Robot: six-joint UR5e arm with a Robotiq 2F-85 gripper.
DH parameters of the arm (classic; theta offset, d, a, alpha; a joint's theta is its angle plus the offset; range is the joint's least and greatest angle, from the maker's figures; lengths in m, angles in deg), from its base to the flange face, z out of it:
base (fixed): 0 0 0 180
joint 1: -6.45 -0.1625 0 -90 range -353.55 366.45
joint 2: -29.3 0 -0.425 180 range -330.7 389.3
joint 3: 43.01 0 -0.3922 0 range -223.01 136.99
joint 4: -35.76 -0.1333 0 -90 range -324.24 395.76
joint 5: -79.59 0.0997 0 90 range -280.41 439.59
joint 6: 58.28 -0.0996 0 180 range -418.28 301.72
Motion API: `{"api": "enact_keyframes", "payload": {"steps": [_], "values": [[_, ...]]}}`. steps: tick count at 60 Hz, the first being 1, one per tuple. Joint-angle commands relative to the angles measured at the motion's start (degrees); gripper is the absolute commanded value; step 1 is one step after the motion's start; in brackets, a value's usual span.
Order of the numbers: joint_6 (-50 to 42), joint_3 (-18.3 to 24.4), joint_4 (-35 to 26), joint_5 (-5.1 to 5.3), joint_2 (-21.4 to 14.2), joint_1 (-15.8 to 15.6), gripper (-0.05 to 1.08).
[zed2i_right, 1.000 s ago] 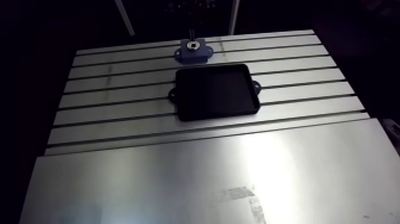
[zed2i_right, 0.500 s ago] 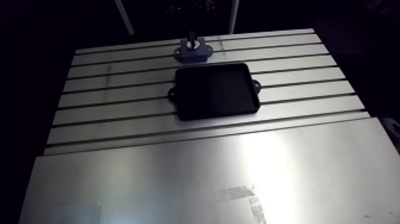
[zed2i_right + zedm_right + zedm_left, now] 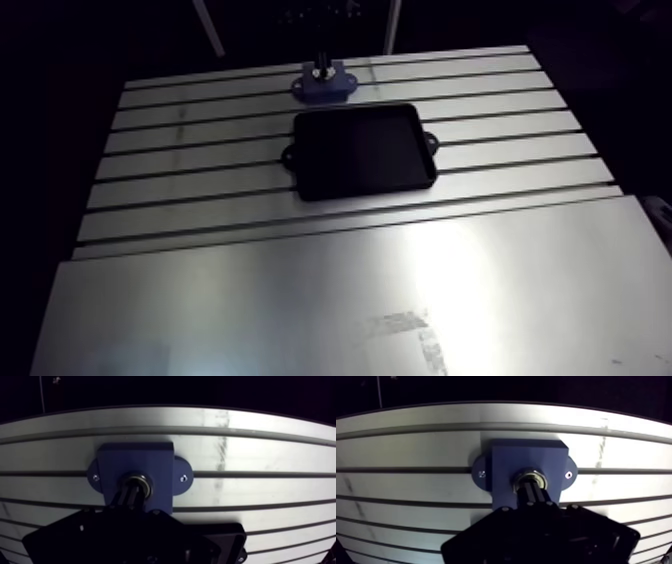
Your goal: Pick up the bearing and press it into the housing until flush.
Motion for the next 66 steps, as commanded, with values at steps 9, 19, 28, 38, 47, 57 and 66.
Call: {"api": "enact_keyframes", "payload": {"steps": [9,19,28,38,47,57,66], "values": [[0.09,0.02,0.07,0.00,0.36,-0.05,1.08],[0.00,0.02,0.07,0.00,0.37,-0.06,1.08],[0.09,0.02,0.07,0.00,0.37,-0.14,1.08],[0.00,-0.05,0.07,0.00,0.37,-0.14,1.08],[0.09,-0.06,0.92,0.07,0.37,-0.22,1.08],[0.09,-0.06,1.04,0.08,0.37,-0.23,1.08],[0.09,-0.14,1.04,0.00,0.37,-0.23,1.08]]}}
